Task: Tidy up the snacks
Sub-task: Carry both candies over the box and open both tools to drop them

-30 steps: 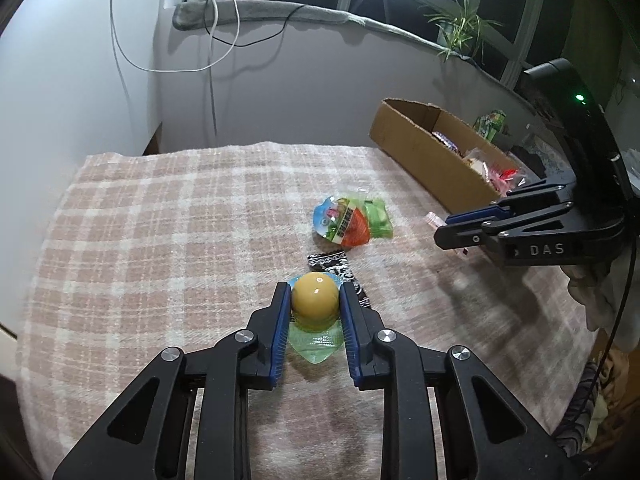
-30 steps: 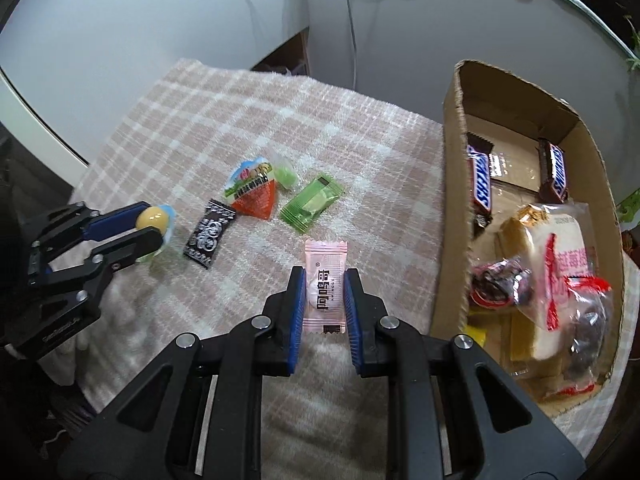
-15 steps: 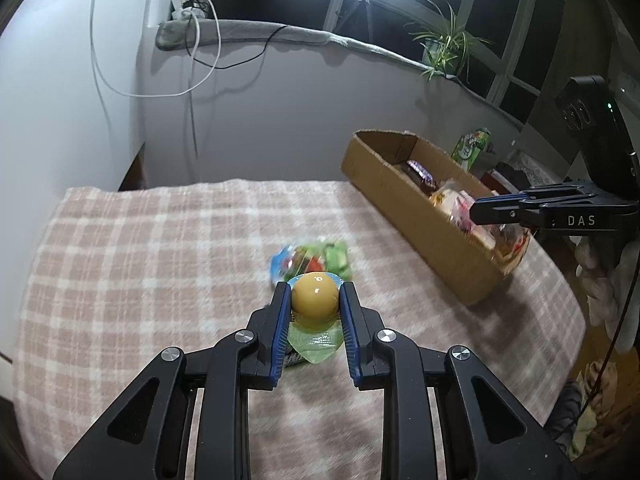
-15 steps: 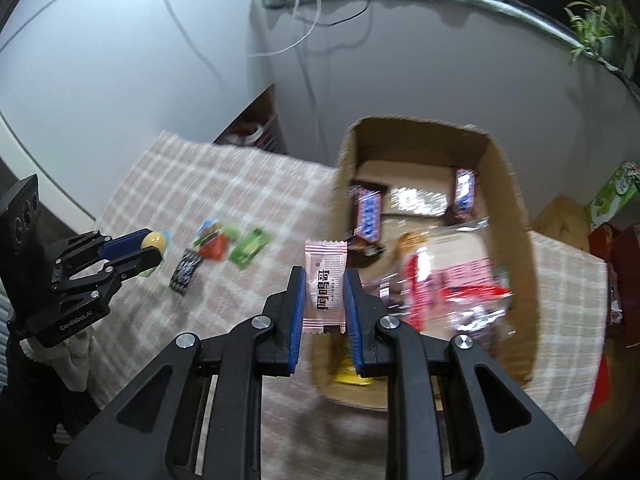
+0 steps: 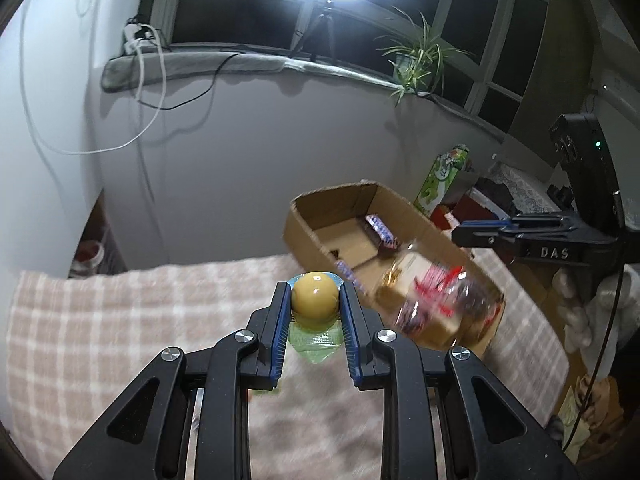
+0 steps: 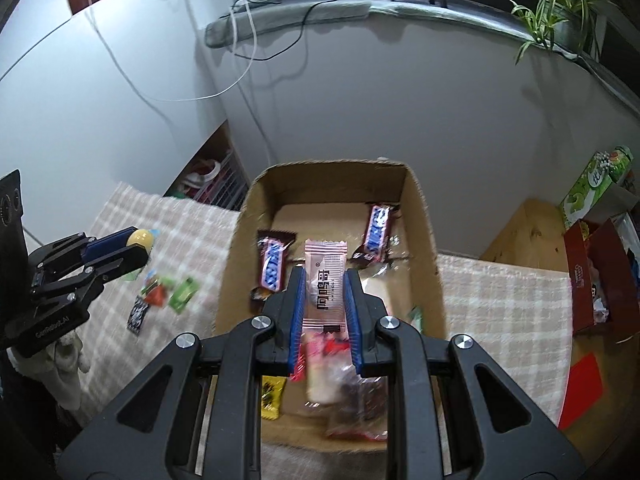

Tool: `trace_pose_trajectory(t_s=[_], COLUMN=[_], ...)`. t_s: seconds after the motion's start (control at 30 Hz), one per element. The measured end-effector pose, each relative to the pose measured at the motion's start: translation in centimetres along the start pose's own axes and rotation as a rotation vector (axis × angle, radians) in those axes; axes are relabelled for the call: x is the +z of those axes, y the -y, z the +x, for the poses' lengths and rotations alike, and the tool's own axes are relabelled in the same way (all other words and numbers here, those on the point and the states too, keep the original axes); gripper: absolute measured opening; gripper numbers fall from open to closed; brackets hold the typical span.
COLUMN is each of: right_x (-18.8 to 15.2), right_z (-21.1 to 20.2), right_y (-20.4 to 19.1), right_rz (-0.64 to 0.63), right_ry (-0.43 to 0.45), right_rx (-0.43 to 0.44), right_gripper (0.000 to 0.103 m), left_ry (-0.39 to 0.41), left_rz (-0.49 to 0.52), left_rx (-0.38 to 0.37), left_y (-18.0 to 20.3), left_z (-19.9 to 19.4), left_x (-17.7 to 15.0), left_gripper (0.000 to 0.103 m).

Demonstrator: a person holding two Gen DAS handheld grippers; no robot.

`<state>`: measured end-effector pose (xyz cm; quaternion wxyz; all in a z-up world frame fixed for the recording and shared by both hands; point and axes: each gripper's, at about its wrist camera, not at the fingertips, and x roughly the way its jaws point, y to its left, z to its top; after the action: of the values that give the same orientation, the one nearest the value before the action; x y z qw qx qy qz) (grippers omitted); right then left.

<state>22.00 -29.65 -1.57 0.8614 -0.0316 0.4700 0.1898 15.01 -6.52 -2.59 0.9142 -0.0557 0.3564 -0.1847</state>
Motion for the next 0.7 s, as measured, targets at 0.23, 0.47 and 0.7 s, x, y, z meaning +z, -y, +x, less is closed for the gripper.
trace_pose_trajectory(t_s=[0.23,0.47,0.7], right_x=[1.0,1.3,1.3], right_z=[2.1,4.1,5.6], right_y=[1.7,3.2,4.3], right_rz=[0.013,0.023,0.029], right_ry=[-0.014,-0.045,-0.067], right_rx=[-0.021,-0.014,-0.006], right_gripper=[0.02,0.02,0.02], left_ry=[-0.041,-0.067,-0.086], left_rz=[0.027,0.043,0.067], left_rx=[-0.012,-0.018,-0.016], left_y=[2.3,3.9,5.0], left_z=[4.0,7.3,9.7], left_x=[1.6,2.8,3.4], left_gripper=[0.023,0.023,0.023])
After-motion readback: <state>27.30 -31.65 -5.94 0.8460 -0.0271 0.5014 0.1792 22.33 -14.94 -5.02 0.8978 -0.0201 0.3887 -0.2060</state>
